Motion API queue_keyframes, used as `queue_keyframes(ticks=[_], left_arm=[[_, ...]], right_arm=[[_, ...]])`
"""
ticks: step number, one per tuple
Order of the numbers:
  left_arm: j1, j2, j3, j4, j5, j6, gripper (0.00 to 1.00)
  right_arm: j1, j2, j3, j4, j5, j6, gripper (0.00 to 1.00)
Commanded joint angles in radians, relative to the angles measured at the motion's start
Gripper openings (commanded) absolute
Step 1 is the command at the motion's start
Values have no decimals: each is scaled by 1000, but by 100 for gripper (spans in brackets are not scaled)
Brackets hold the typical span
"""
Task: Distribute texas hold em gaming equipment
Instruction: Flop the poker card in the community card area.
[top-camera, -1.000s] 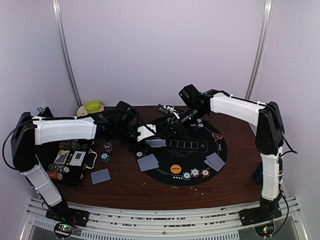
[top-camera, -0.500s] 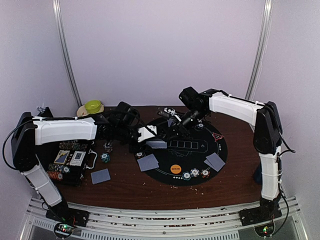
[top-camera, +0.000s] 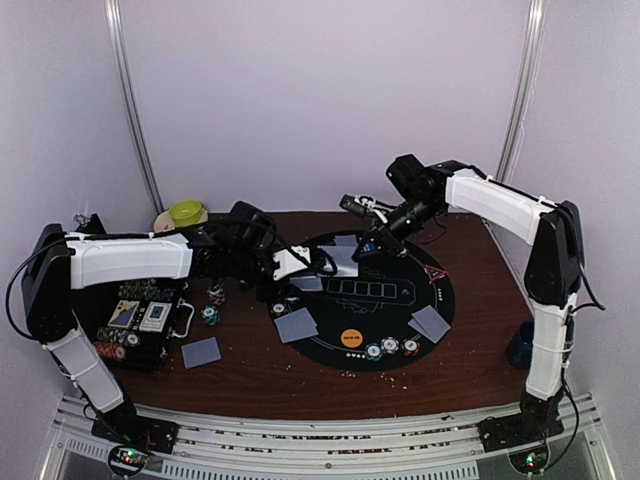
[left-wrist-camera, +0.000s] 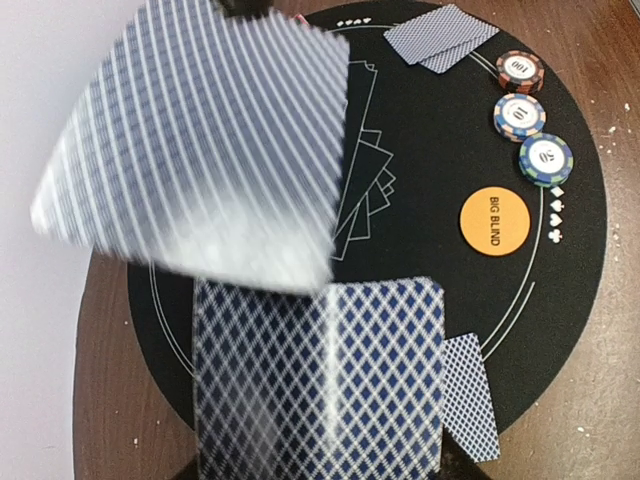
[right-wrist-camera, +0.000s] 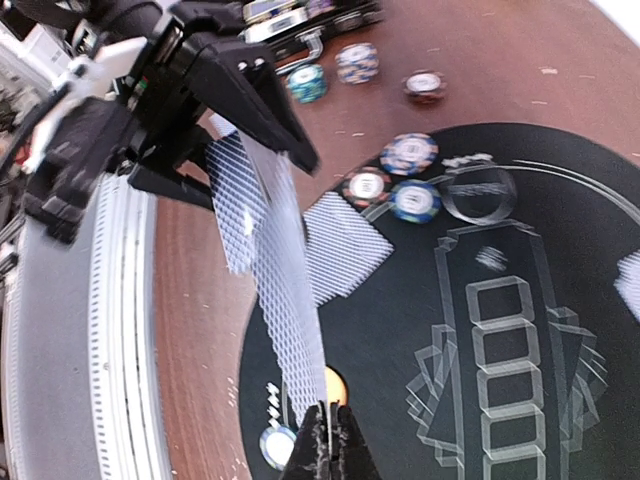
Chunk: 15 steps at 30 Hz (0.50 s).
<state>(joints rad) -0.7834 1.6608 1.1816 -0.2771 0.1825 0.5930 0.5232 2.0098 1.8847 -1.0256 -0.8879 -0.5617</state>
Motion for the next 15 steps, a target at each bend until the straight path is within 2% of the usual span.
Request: queue_keyframes(ticks=[1,7,10,15], left_arm=[[17,-24,-12,64,-4,-2,5],[38,-41,-13,66,-25,-5,5],[62,-58,-13,66,-24,-7,5],[117,-86,-16,57,-13,-7,5]], right_arm=[[-29,-123,-54,47,105,28,0],[-29,-175,-79,210,409,185,0],[-4,-176,-85,314,637,247,0],[122,-127,-117,412,1041,244,0]])
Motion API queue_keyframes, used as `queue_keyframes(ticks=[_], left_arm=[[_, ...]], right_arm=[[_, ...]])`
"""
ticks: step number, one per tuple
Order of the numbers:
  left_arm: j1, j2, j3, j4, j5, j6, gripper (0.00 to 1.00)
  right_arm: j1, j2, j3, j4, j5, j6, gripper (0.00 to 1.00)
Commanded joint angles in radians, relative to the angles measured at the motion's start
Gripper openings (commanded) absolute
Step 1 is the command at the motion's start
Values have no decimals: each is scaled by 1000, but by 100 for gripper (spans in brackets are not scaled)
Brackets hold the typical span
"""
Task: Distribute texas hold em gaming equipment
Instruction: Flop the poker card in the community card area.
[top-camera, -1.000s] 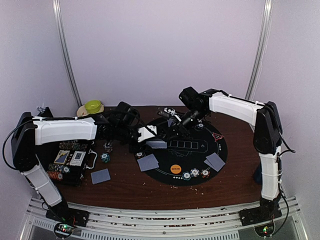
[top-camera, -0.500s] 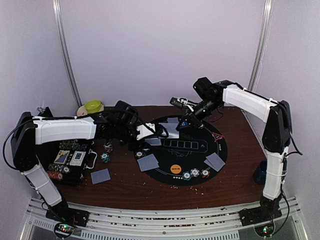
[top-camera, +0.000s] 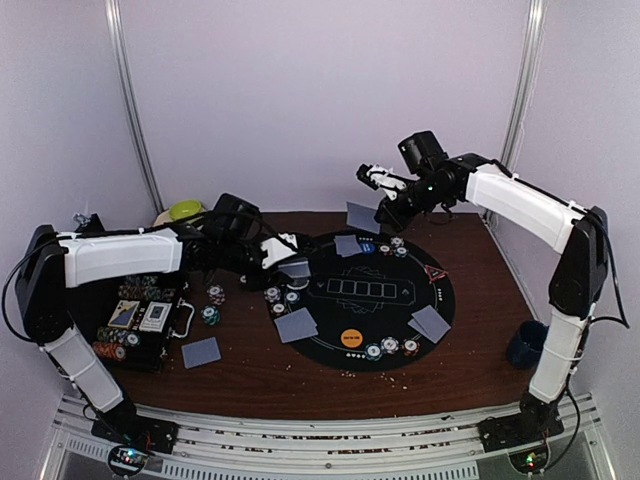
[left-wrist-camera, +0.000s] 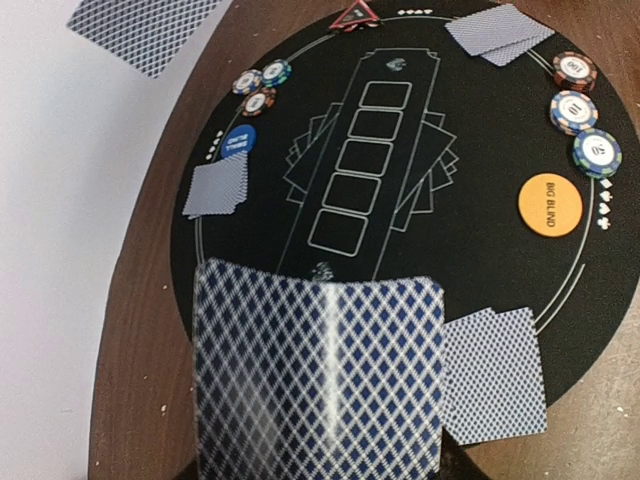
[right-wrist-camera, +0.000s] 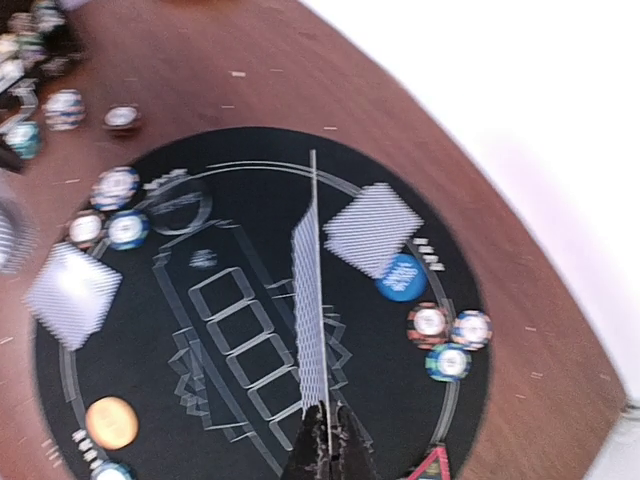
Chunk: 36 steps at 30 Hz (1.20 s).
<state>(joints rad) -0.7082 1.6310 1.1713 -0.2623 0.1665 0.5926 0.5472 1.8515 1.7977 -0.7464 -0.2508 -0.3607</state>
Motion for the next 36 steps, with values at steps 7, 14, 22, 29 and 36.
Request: queue_keyframes(ticks=[7,14,22,29,36], left_arm=[[79,-111,-9,41,7,2,5],[81,-158,-18,46,22,5,5],[81,-168,-18,46,47,0,5],[81,-168,-19,46,60,-3,5],[80,-166,-21,48,68,-4,5]], right_arm=[[220,188,-12,145,718,97,0],[244,361,88,87,799,127,0],[289,479,199,16,784,126,0],[328,525,208,-3,796,121,0],[331,498,172,21,871,121,0]])
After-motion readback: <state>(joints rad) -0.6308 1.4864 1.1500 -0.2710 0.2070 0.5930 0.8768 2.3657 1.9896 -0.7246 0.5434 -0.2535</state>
